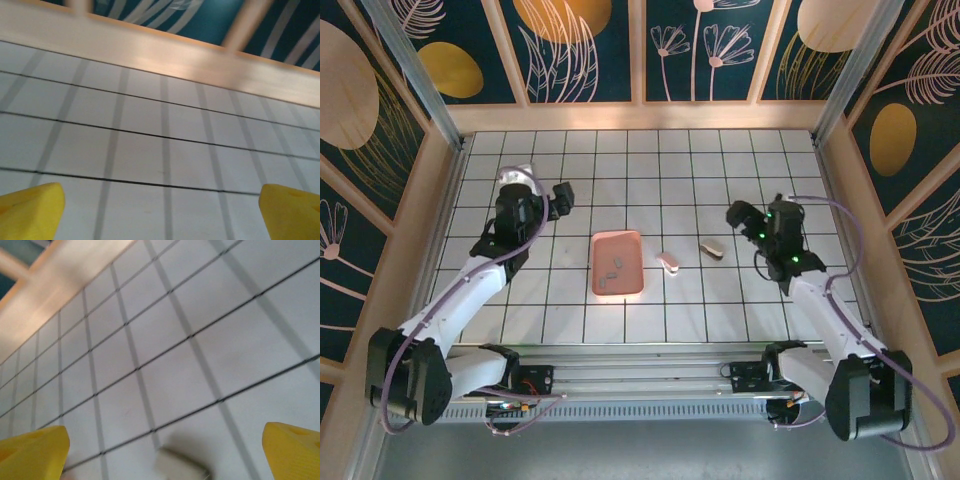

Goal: Load the staples into the stapler

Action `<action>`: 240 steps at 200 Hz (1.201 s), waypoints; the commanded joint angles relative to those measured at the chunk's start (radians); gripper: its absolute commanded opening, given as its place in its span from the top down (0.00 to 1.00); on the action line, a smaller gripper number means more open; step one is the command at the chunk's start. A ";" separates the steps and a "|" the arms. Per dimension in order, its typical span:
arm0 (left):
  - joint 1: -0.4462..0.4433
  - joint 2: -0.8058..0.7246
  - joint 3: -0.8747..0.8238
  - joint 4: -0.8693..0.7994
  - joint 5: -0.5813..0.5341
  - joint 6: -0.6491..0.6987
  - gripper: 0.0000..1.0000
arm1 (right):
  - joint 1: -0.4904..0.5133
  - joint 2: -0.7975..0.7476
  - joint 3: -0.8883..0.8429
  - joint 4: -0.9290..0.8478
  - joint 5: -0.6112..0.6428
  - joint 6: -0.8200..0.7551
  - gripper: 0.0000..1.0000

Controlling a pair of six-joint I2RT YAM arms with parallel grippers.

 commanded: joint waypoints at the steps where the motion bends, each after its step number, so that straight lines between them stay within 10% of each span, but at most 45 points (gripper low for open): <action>1: 0.016 -0.032 -0.121 0.112 -0.334 0.029 0.01 | -0.087 -0.038 -0.106 0.198 0.054 -0.208 0.01; 78: 0.109 0.087 -0.481 0.673 -0.319 0.215 0.01 | -0.194 -0.070 -0.469 0.752 0.105 -0.426 0.01; 142: 0.265 0.380 -0.564 1.302 -0.078 0.278 0.01 | -0.258 0.298 -0.512 1.353 -0.012 -0.450 0.01; 171: 0.282 0.356 -0.559 1.228 -0.087 0.243 0.01 | -0.201 0.582 -0.471 1.611 -0.062 -0.498 0.01; 184: 0.282 0.356 -0.538 1.196 -0.088 0.250 0.01 | -0.189 0.523 -0.412 1.386 -0.035 -0.507 0.01; 240: 0.282 0.346 -0.542 1.195 -0.077 0.256 0.01 | -0.186 0.545 -0.398 1.399 -0.034 -0.508 0.01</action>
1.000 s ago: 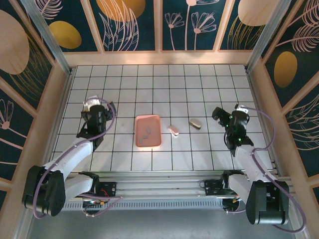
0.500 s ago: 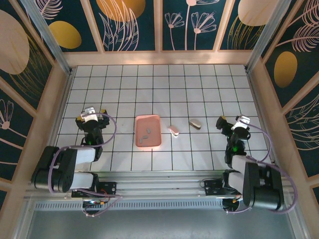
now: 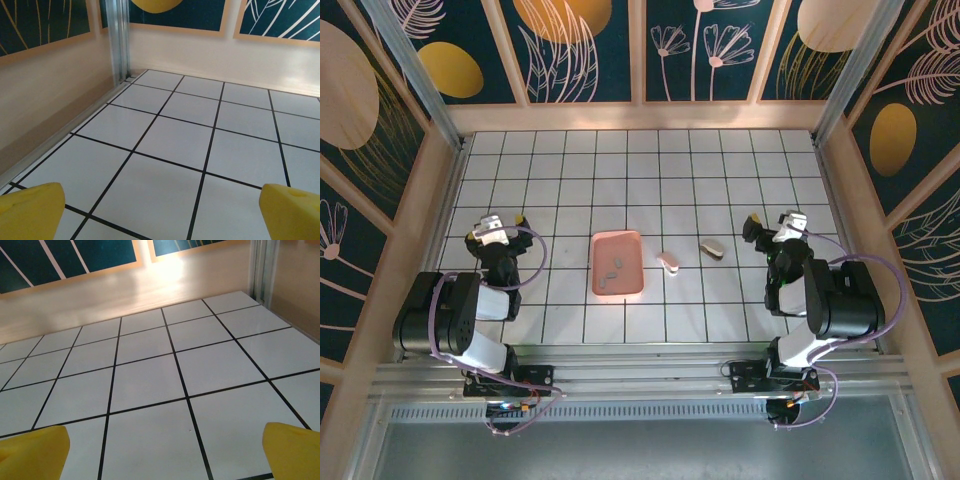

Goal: Load the staples into the stapler

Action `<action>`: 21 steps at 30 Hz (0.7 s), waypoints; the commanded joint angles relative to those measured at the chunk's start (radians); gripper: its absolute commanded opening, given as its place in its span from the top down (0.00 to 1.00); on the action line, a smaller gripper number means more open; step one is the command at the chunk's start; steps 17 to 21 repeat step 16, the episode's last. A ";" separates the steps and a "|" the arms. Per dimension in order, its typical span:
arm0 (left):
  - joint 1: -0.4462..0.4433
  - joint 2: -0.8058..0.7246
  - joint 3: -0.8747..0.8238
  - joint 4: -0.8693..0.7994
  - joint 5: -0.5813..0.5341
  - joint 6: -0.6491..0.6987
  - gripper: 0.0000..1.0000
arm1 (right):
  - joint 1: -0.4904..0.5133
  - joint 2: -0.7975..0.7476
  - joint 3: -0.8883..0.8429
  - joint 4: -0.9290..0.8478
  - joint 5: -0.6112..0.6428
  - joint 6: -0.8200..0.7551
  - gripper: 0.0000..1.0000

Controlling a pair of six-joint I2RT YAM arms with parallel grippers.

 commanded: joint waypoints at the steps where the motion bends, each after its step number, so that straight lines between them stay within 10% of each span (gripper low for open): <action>1: 0.005 -0.008 0.013 0.041 0.021 -0.010 0.01 | 0.005 0.003 0.009 0.044 0.000 -0.031 0.01; 21: 0.003 -0.004 0.026 0.023 0.067 0.009 0.01 | -0.002 0.003 0.030 0.006 -0.080 -0.051 0.01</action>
